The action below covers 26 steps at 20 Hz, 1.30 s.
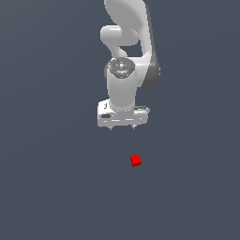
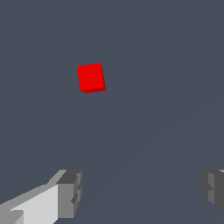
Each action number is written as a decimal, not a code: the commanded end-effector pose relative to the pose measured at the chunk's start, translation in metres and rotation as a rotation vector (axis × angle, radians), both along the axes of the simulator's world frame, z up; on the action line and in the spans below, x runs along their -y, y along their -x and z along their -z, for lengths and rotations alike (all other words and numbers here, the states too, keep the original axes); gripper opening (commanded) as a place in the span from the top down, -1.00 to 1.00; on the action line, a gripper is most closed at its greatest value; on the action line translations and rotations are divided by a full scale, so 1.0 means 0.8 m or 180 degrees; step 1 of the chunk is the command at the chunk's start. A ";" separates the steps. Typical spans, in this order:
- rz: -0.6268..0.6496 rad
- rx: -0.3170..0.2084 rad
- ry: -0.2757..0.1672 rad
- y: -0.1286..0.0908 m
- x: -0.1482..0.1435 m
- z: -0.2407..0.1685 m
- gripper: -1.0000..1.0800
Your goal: Pick up the red cube and move it to a goal position.
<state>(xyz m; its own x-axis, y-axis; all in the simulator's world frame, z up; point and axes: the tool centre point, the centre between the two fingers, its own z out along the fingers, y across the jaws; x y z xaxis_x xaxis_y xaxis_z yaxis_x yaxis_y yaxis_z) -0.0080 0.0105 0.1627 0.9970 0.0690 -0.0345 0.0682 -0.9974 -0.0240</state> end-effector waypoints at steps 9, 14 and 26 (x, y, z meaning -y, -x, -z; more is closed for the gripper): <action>-0.0039 0.0011 0.0004 -0.010 -0.007 0.017 -0.92; -0.0102 0.0028 0.0012 -0.027 -0.018 0.043 -0.92; -0.0327 0.0089 0.0044 -0.088 -0.060 0.135 -0.92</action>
